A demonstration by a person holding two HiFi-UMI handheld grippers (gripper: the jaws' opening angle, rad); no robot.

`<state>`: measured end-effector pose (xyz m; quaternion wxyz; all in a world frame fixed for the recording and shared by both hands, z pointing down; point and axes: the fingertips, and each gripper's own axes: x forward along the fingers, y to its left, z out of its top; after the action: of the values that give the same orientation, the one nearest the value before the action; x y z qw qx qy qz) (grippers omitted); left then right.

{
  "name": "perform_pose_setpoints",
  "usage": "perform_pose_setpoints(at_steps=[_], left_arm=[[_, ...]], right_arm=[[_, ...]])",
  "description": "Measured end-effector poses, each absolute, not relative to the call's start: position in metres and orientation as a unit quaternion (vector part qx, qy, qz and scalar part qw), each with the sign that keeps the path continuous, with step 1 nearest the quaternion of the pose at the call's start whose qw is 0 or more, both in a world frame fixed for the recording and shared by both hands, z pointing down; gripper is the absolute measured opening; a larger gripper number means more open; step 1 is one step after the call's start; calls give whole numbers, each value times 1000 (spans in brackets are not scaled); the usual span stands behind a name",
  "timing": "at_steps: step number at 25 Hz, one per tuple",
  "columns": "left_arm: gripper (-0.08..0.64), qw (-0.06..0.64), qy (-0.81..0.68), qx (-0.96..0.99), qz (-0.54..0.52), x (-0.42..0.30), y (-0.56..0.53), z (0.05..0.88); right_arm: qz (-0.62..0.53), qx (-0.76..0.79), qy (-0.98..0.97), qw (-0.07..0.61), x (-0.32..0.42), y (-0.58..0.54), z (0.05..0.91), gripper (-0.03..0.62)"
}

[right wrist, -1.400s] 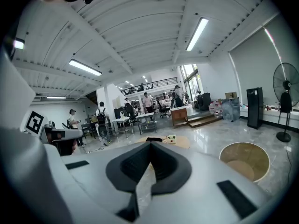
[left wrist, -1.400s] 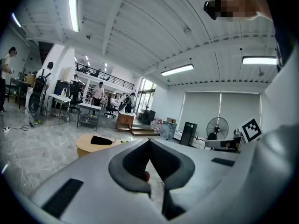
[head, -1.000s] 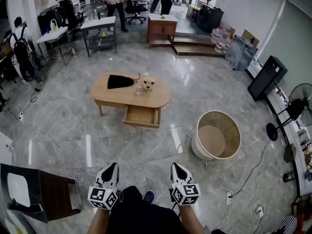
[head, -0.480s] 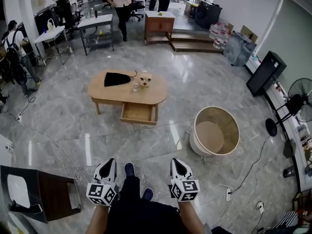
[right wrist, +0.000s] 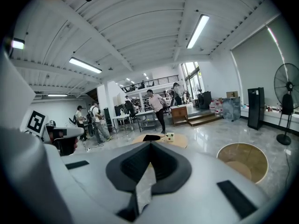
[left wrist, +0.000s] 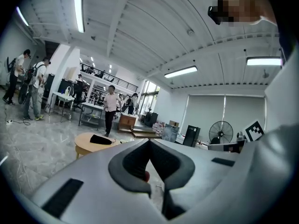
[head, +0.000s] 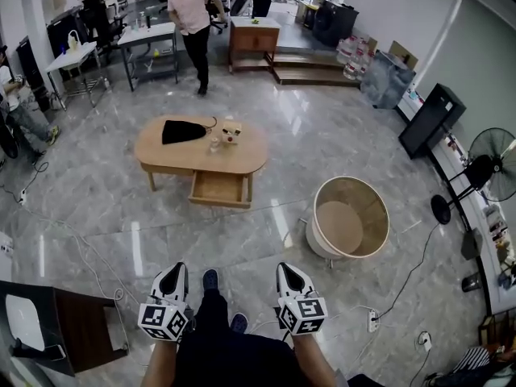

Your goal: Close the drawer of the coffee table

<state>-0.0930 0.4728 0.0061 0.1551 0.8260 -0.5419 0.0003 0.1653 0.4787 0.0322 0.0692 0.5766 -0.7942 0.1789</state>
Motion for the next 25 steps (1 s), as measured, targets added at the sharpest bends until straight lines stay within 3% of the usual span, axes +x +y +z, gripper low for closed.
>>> perform_pose_setpoints(at_steps=[25], left_arm=[[25, 152, -551, 820, -3, -113, 399, 7]], right_arm=[[183, 576, -793, 69, 155, 403, 34, 26]])
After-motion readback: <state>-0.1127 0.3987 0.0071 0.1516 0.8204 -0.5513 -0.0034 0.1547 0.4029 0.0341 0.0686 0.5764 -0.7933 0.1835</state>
